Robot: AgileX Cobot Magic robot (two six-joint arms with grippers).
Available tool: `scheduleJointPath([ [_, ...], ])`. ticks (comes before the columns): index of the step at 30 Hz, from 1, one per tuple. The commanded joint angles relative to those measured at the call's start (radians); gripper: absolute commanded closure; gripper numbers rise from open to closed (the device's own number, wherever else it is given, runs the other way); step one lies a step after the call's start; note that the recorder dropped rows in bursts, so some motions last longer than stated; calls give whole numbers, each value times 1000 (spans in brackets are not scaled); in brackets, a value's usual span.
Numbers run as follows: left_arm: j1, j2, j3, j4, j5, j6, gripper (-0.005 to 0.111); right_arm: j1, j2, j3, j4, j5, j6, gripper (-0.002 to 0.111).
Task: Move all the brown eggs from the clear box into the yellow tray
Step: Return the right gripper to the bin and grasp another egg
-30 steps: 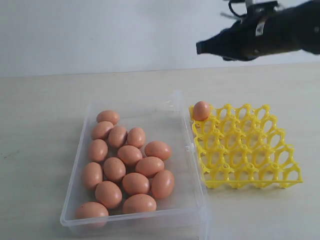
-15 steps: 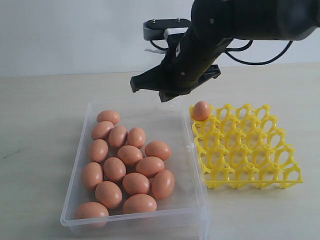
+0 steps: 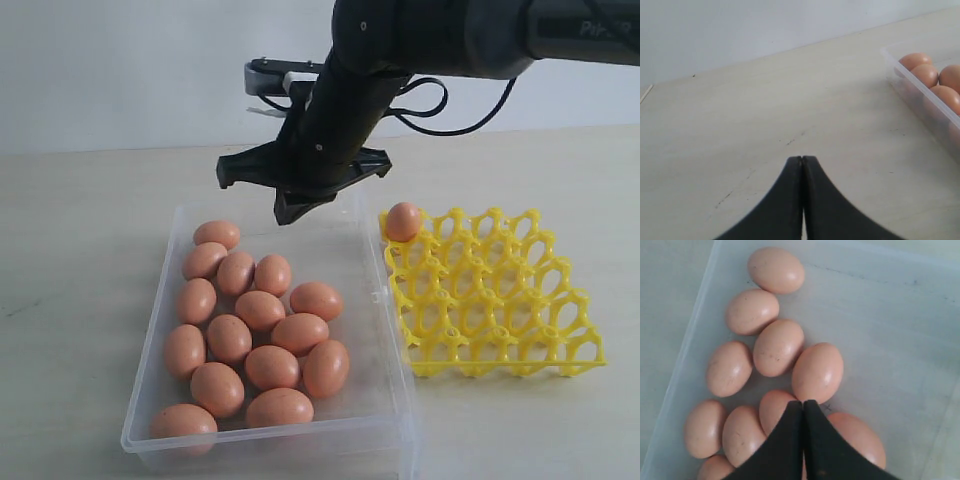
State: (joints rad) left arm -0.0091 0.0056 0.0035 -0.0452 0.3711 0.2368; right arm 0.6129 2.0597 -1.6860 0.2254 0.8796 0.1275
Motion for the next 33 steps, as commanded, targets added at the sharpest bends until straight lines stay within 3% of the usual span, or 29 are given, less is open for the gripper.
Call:
scheduleJointPath([
  [1,-3,-6,-4,-4,-7,0,107,3,61,-55,61,55,-23,99],
  [7,-3,-6,-4,-4,-7,0,107,3,157,-134,94,139,-38,66],
  [11,-3,-6,-4,-4,-7,0,107,3,201,-183,84,142,-5,54],
  [18,-3,-6,-4,-4,-7,0,107,3,255,-259,-68,149,60,52],
  [33,-3,-6,-4,-4,-7,0,107,3,384,-326,-13,175,57,52],
])
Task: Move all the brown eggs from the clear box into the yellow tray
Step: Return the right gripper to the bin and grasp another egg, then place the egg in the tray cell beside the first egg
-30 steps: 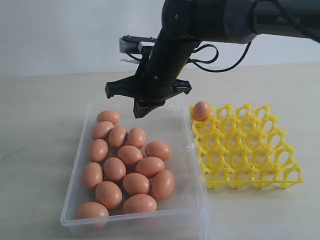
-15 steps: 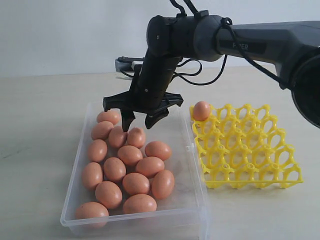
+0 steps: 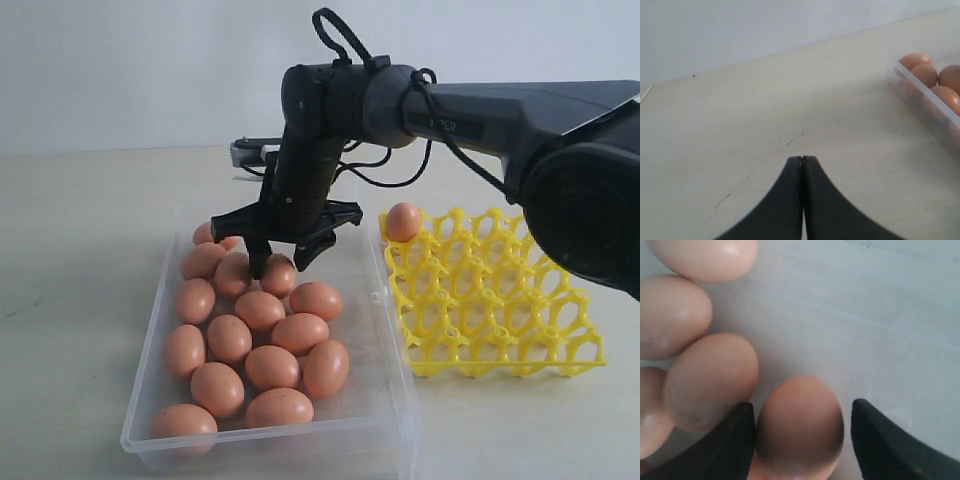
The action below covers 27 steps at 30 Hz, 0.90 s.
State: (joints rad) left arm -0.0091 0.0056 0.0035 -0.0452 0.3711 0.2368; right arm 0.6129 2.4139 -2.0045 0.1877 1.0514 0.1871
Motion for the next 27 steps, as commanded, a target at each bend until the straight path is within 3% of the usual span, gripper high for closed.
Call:
scheduleJointPath([
  [1,-3,-6,-4,-4,-7,0,107,3,35,-7,24,3,-3,53],
  [4,-3,-6,-4,-4,-7,0,107,3,37,-7,21,-3,-3,67],
  [8,-3,-6,-4,-4,-7,0,107,1,5,-7,-10,-16,-3,108],
  [15,-3,-6,-4,-4,-7,0,107,-16,-180,101,-120,-251,-3,108],
  [21,-3,-6,-4,-4,-7,0,107,-70,-443,477,-172,-682,-1,108],
  [27,-3,-6,-4,-4,-7,0,107,-187,-637,826,-172,-1028,-1,108],
])
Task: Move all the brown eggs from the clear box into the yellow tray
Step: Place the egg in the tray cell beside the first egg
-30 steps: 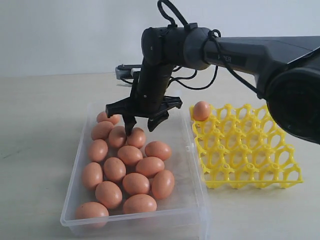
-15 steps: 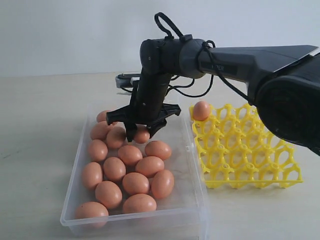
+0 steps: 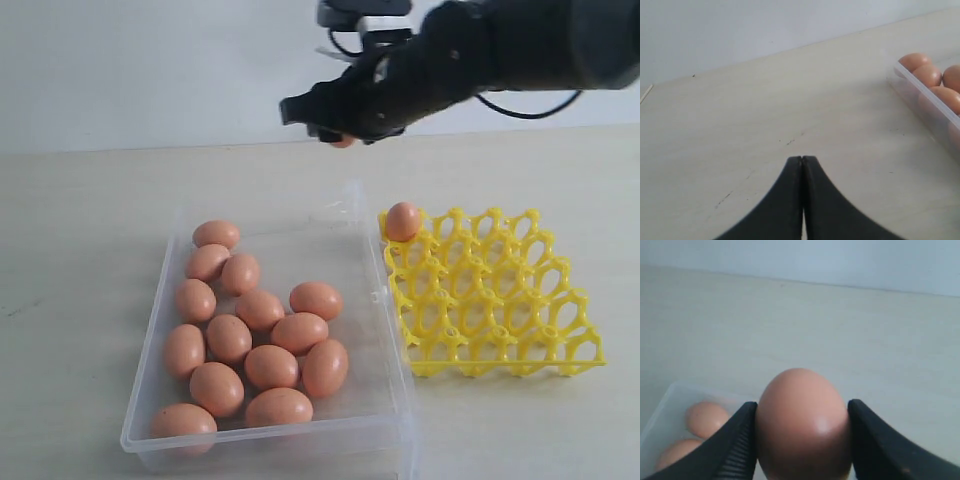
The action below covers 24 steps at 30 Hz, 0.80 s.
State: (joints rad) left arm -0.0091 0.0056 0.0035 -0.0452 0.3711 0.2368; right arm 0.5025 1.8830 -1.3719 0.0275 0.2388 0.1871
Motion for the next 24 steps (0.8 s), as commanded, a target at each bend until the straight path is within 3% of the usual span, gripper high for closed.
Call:
scheduleJointPath([
  [1,-3,-6,-4,-4,-7,0,107,-100,-124,243,-12,-261,-3,108],
  [8,-3,-6,-4,-4,-7,0,107,-214,-123,466,-5,-582,-3,108],
  [24,-3,-6,-4,-4,-7,0,107,-237,132,478,-4,-705,-3,108],
])
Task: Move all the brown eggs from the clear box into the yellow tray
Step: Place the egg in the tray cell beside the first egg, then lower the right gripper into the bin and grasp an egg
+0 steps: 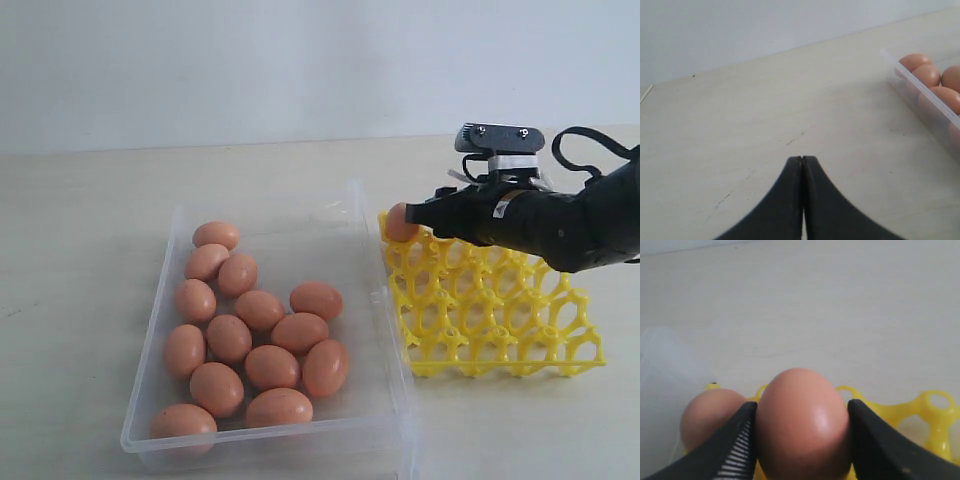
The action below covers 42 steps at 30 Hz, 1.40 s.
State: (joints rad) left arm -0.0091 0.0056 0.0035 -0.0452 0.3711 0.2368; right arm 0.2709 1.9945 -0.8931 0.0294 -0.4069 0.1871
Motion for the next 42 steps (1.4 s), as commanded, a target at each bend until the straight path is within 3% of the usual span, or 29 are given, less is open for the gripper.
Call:
scheduleJointPath([
  [1,-3,-6,-4,-4,-7,0,107,-5,25,-1,-6,-66,-3,108],
  [6,-3,-6,-4,-4,-7,0,107,-5,26,-1,-6,-100,-45,107],
  [8,-3,-6,-4,-4,-7,0,107,-5,26,-1,-10,-106,-54,98],
  [11,-3,-6,-4,-4,-7,0,107,-5,26,-1,-13,-64,-56,69],
  [13,-3,-6,-4,-4,-7,0,107,-5,26,-1,-13,-59,-56,56],
  [17,-3,-6,-4,-4,-7,0,107,-5,26,-1,-13,-50,-56,47],
  [20,-3,-6,-4,-4,-7,0,107,-5,-24,-1,-13,12,-56,50],
  [25,-3,-6,-4,-4,-7,0,107,19,-268,-15,-13,208,-56,86],
  [28,-3,-6,-4,-4,-7,0,107,67,-383,-88,-13,416,-56,108],
  [34,-3,-6,-4,-4,-7,0,107,206,-387,-317,-43,829,-65,108],
  [38,-3,-6,-4,-4,-7,0,107,285,-313,-420,-29,949,-98,108],
  [42,-3,-6,-4,-4,-7,0,107,348,-216,-502,40,1077,-260,107],
])
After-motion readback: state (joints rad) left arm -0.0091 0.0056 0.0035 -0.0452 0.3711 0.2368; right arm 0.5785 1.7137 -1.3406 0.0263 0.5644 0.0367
